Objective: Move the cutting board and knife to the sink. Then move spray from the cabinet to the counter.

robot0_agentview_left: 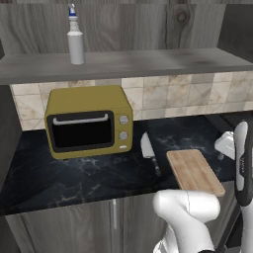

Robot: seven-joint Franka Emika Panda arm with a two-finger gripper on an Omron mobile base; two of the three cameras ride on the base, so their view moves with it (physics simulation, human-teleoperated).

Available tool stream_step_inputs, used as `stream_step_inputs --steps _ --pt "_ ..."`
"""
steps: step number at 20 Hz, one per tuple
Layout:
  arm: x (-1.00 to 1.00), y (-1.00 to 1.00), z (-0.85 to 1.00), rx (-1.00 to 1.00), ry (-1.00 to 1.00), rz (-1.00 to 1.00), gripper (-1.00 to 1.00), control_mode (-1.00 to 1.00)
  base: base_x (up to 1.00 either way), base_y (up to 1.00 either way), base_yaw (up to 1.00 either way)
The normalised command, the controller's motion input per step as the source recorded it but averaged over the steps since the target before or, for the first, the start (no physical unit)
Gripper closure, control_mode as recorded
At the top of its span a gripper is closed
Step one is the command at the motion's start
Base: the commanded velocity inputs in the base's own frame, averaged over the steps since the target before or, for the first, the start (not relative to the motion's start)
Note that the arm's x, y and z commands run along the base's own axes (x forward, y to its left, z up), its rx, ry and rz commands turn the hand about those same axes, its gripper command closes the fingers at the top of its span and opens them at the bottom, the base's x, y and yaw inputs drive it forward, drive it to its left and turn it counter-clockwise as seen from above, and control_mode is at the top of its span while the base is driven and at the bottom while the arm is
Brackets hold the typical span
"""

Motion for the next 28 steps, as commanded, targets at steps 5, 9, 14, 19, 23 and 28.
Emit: stream_step_inputs --steps 5,9,14,19,23,28 --pt "-0.42 -0.08 -0.21 0.10 0.03 -0.18 -1.00 -1.00 0.00 0.00 0.00" --pt "-0.13 -0.17 -0.23 0.14 -0.01 -0.09 -1.00 -1.00 0.00 0.00 0.00" --pt "-0.06 -0.17 -0.31 0.17 -0.12 -0.01 -1.00 -1.00 0.00 0.00 0.00" --pt "-0.11 -0.11 -0.31 0.17 -0.15 0.00 -1.00 -1.00 0.00 0.00 0.00" --pt "-0.01 -0.09 -0.29 0.15 -0.10 0.00 -1.00 -1.00 0.00 0.00 0.00" --pt "0.08 -0.11 -0.27 0.15 -0.07 0.00 -1.00 -1.00 0.00 0.00 0.00"
